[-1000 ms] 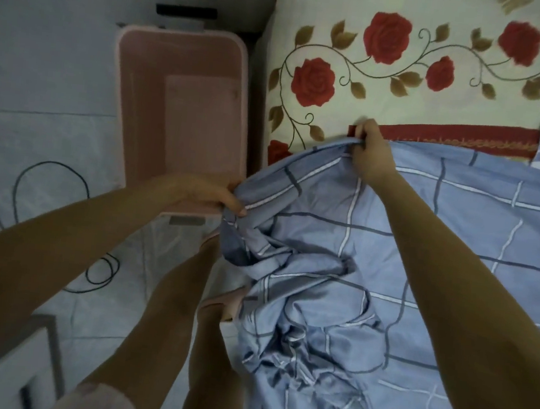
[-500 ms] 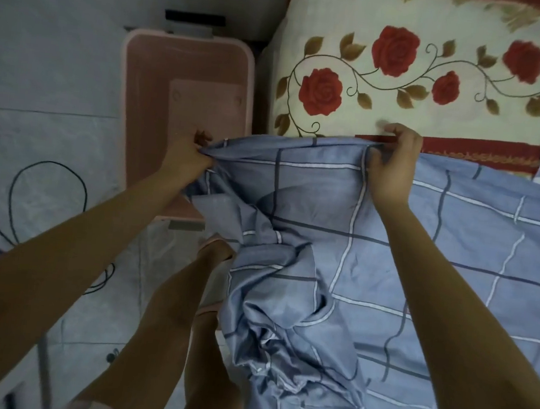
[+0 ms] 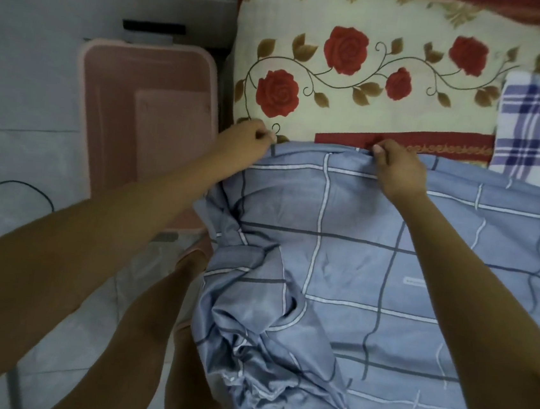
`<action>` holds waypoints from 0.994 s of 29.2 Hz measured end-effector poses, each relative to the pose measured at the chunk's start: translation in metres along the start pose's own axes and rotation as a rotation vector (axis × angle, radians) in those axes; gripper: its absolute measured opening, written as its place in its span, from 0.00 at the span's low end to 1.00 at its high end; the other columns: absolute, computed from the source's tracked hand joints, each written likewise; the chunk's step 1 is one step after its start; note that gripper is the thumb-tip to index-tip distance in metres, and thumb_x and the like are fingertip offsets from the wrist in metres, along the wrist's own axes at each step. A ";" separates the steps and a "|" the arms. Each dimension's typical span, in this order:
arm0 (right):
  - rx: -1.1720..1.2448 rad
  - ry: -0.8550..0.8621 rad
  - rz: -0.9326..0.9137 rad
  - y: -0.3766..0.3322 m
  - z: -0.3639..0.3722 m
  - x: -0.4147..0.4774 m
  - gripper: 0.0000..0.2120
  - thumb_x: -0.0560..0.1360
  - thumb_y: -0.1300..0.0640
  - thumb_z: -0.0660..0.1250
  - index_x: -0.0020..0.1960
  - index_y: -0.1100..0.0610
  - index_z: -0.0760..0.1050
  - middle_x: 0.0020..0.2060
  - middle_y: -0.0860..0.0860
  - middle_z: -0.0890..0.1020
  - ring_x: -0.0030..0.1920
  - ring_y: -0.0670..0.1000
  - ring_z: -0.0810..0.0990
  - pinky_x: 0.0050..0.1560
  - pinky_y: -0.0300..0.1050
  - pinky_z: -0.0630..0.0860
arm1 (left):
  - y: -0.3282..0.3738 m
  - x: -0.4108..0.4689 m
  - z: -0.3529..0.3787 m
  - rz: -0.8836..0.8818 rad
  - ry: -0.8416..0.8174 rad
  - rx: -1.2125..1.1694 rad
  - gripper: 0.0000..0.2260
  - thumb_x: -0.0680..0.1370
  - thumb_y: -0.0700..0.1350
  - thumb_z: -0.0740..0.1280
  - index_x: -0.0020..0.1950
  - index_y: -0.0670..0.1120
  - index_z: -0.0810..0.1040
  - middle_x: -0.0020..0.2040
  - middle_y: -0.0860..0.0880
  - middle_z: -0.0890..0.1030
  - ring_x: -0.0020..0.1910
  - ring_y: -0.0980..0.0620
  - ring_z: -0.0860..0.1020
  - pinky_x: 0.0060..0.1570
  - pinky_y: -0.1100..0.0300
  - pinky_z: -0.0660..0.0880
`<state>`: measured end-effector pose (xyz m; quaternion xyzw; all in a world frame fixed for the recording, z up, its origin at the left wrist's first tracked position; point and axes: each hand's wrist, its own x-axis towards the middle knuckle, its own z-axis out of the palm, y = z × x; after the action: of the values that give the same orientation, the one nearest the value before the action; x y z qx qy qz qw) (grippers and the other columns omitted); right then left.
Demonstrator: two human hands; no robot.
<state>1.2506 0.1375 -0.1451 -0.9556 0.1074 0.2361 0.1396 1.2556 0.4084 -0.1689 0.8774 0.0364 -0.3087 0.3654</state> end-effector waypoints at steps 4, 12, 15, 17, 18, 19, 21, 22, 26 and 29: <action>0.103 -0.281 -0.028 -0.002 -0.017 0.012 0.14 0.78 0.55 0.63 0.62 0.59 0.71 0.50 0.57 0.78 0.51 0.57 0.76 0.48 0.45 0.69 | -0.004 0.006 -0.010 0.091 -0.182 0.150 0.12 0.78 0.47 0.61 0.36 0.48 0.77 0.35 0.52 0.76 0.39 0.51 0.74 0.37 0.58 0.67; 0.182 0.010 0.005 -0.011 -0.032 0.027 0.10 0.77 0.64 0.60 0.54 0.63 0.78 0.51 0.59 0.81 0.52 0.59 0.78 0.49 0.45 0.71 | -0.004 0.011 -0.014 0.135 -0.209 -0.166 0.10 0.78 0.50 0.66 0.57 0.49 0.73 0.53 0.50 0.78 0.53 0.53 0.76 0.53 0.60 0.70; 0.191 0.005 0.002 -0.013 -0.030 0.031 0.08 0.77 0.63 0.62 0.52 0.61 0.79 0.49 0.57 0.82 0.50 0.58 0.79 0.49 0.44 0.72 | 0.005 0.015 -0.009 0.254 -0.278 -0.083 0.19 0.74 0.44 0.71 0.63 0.43 0.74 0.57 0.48 0.77 0.56 0.52 0.74 0.50 0.68 0.67; 0.261 0.012 0.014 -0.016 -0.028 0.034 0.07 0.77 0.62 0.62 0.50 0.60 0.79 0.46 0.57 0.82 0.48 0.57 0.79 0.52 0.48 0.76 | 0.017 0.016 -0.006 0.238 -0.335 -0.153 0.18 0.74 0.40 0.71 0.63 0.41 0.73 0.55 0.47 0.76 0.52 0.54 0.74 0.44 0.71 0.68; 0.283 0.016 0.022 -0.018 -0.028 0.033 0.07 0.77 0.62 0.62 0.50 0.60 0.78 0.45 0.57 0.82 0.47 0.57 0.79 0.54 0.50 0.76 | 0.023 0.018 -0.004 0.195 -0.363 -0.221 0.19 0.74 0.39 0.71 0.63 0.42 0.72 0.53 0.48 0.77 0.50 0.55 0.74 0.44 0.72 0.69; 0.299 0.015 0.028 -0.021 -0.027 0.034 0.06 0.77 0.62 0.62 0.49 0.59 0.78 0.44 0.56 0.81 0.47 0.56 0.79 0.54 0.51 0.76 | 0.029 0.020 -0.004 0.163 -0.373 -0.276 0.20 0.74 0.39 0.71 0.63 0.43 0.70 0.51 0.48 0.77 0.48 0.56 0.75 0.43 0.72 0.70; 0.326 -0.003 0.041 -0.028 -0.022 0.036 0.06 0.78 0.63 0.60 0.47 0.57 0.75 0.43 0.54 0.79 0.46 0.55 0.78 0.54 0.49 0.75 | 0.031 0.028 -0.005 0.142 -0.376 -0.305 0.19 0.72 0.37 0.72 0.62 0.42 0.71 0.48 0.49 0.77 0.46 0.56 0.75 0.43 0.71 0.71; 0.335 -0.017 0.045 -0.032 -0.020 0.036 0.06 0.78 0.64 0.60 0.46 0.57 0.74 0.43 0.53 0.78 0.45 0.54 0.76 0.52 0.48 0.74 | 0.031 0.030 -0.007 0.158 -0.372 -0.290 0.17 0.72 0.36 0.72 0.59 0.41 0.73 0.45 0.50 0.77 0.44 0.56 0.75 0.42 0.72 0.70; 0.347 -0.034 0.076 -0.039 -0.012 0.039 0.06 0.79 0.65 0.58 0.49 0.60 0.74 0.48 0.58 0.79 0.47 0.55 0.76 0.53 0.47 0.73 | 0.017 0.035 -0.023 0.238 -0.349 -0.205 0.06 0.71 0.37 0.73 0.43 0.41 0.77 0.36 0.47 0.73 0.36 0.56 0.71 0.36 0.64 0.66; 0.354 0.001 0.103 -0.040 -0.008 0.041 0.07 0.79 0.64 0.58 0.51 0.63 0.75 0.49 0.61 0.80 0.51 0.59 0.79 0.56 0.50 0.75 | 0.000 0.038 -0.040 0.264 -0.396 -0.100 0.08 0.72 0.40 0.73 0.38 0.43 0.75 0.30 0.50 0.67 0.27 0.62 0.64 0.30 0.67 0.60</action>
<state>1.3006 0.1671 -0.1498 -0.9095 0.1959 0.2198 0.2933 1.3069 0.4289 -0.1683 0.7777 -0.1358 -0.4219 0.4457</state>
